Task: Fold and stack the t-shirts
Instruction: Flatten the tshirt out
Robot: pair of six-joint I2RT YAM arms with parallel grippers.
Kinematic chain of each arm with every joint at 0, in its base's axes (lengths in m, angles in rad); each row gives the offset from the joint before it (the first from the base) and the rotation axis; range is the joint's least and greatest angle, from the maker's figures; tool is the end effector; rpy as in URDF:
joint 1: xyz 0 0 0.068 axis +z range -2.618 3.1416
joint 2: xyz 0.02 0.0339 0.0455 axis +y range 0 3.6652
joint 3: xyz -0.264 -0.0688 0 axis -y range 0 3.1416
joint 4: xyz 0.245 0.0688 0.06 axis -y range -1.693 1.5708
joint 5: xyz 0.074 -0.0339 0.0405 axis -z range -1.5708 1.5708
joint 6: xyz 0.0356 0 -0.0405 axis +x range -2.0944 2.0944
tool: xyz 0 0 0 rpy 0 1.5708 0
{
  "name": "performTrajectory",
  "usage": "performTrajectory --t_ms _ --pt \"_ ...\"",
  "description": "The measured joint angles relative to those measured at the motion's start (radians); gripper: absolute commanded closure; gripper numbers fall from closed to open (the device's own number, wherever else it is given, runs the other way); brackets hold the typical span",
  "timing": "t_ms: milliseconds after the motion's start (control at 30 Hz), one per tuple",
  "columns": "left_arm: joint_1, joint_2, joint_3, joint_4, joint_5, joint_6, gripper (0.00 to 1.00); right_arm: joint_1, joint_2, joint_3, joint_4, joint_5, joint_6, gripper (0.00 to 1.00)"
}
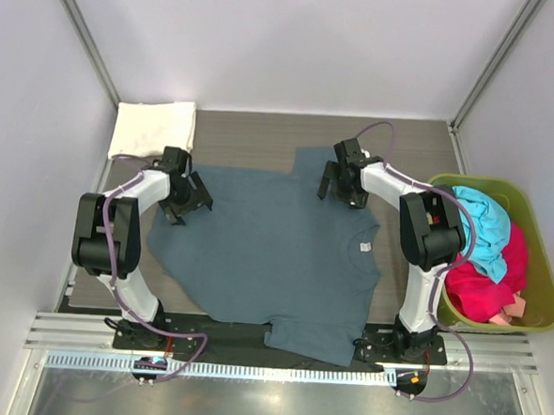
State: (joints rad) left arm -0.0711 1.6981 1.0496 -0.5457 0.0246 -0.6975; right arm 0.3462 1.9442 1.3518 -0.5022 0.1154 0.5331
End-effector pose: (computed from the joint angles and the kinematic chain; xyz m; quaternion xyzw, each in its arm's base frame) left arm 0.3244 -0.0240 0.1733 -0.3004 0.9352 -0.0814 0.1690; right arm 0.3807 0.1330 0.1751 0.1041 0.9647 0.0495 0.2369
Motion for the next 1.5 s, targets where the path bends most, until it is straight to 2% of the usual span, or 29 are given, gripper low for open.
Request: performTrajectory --t_ms 200,500,633,733,900,1033,1100,1133,1167,1267,1333,1500 --pt "-0.001 0.142 0.151 0.014 0.001 -0.010 0.14 -0.033 0.154 0.201 -0.021 0.006 -0.002 0.06" --pt "-0.008 0.422 0.585 -0.044 0.019 -0.008 0.15 -0.145 0.461 0.701 -0.064 -0.052 -0.026 0.05" --pt "-0.029 0.364 0.604 -0.092 -0.017 0.000 0.12 -0.167 0.490 0.758 -0.097 -0.093 -0.051 0.05" --pt "-0.052 0.161 0.481 -0.109 -0.058 0.002 0.11 -0.164 0.480 0.756 -0.119 -0.109 -0.061 0.04" --pt "-0.067 -0.296 0.204 -0.076 -0.119 -0.010 0.12 -0.148 0.397 0.706 -0.148 -0.131 -0.072 0.03" --pt "-0.057 -0.500 -0.002 -0.048 -0.140 -0.034 0.16 -0.133 0.228 0.606 -0.152 -0.135 -0.081 0.02" --pt "-0.055 -0.544 -0.115 -0.022 -0.142 -0.049 0.19 -0.127 0.108 0.525 -0.147 -0.133 -0.082 0.02" --pt "-0.053 -0.558 -0.179 -0.017 -0.141 -0.058 0.28 -0.124 0.036 0.469 -0.136 -0.132 -0.082 0.03" --pt "-0.052 -0.569 -0.232 -0.015 -0.140 -0.066 0.31 -0.123 -0.036 0.412 -0.126 -0.130 -0.080 0.03" --pt "-0.051 -0.598 -0.348 -0.011 -0.131 -0.089 0.36 -0.116 -0.237 0.227 -0.081 -0.129 -0.069 0.04" --pt "-0.051 -0.606 -0.386 -0.002 -0.125 -0.097 0.39 -0.112 -0.356 0.084 -0.047 -0.129 -0.063 0.04" --pt "-0.051 -0.586 -0.430 0.078 -0.118 -0.114 0.42 -0.109 -0.524 -0.268 0.008 -0.143 -0.055 0.04"
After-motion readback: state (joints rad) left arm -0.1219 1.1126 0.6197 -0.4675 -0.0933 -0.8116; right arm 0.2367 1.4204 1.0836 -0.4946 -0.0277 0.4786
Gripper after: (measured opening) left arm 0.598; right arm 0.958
